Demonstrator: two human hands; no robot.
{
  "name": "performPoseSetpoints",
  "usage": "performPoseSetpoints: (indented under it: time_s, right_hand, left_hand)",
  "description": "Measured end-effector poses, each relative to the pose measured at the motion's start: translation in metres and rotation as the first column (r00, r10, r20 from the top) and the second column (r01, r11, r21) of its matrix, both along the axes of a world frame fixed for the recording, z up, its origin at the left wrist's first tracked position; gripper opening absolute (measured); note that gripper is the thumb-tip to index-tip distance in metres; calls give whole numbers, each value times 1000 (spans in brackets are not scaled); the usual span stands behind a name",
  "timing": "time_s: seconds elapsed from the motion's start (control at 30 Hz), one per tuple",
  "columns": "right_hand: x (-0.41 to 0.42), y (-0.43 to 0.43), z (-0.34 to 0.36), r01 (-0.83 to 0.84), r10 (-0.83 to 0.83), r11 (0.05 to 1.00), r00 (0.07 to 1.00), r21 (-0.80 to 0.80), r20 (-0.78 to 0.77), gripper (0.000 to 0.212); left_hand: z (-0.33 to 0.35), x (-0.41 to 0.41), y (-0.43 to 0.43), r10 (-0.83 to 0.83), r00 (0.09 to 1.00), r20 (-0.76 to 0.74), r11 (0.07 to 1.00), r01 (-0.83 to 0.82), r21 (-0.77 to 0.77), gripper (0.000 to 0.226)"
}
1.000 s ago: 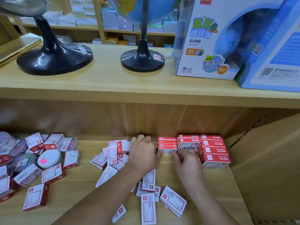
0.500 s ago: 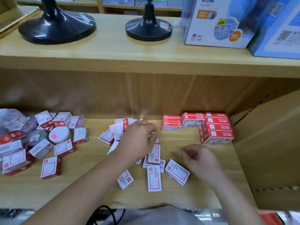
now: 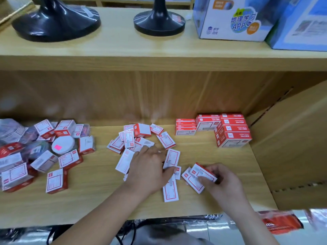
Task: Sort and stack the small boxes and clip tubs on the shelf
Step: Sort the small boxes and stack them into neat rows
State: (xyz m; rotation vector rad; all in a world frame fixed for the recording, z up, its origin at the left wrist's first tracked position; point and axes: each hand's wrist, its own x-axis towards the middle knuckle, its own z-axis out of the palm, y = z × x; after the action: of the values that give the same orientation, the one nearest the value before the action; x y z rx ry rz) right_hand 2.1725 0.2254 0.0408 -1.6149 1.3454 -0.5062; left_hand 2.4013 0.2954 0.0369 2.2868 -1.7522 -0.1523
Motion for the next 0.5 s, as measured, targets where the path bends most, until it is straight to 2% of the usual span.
performPoseSetpoints:
  time_s: [0.1,0.2,0.33,0.43,0.5]
  right_hand:
    - [0,-3,0,87,-100,992,984,96,148,18]
    - [-1,-6,5,95,-119,988,971,124,206,24]
    - [1,-15,13,136,-133,991,978,-6,162,36]
    - [2,-23,20,211,-202,977,952,-13,228,28]
    - [5,-26,24,176,-162,983,963,-48,217,20]
  left_hand:
    - [-4,0,0,31,982,-188,997,-43,-62,32]
    - [-2,-3,0,-15,971,-239,993,-13,-115,22]
    - [3,-6,-2,-36,945,-325,996,9,-85,24]
    - [8,-4,-3,-25,879,-476,997,-12,-74,31]
    - [10,1,-3,-12,823,-568,998,-23,-54,27]
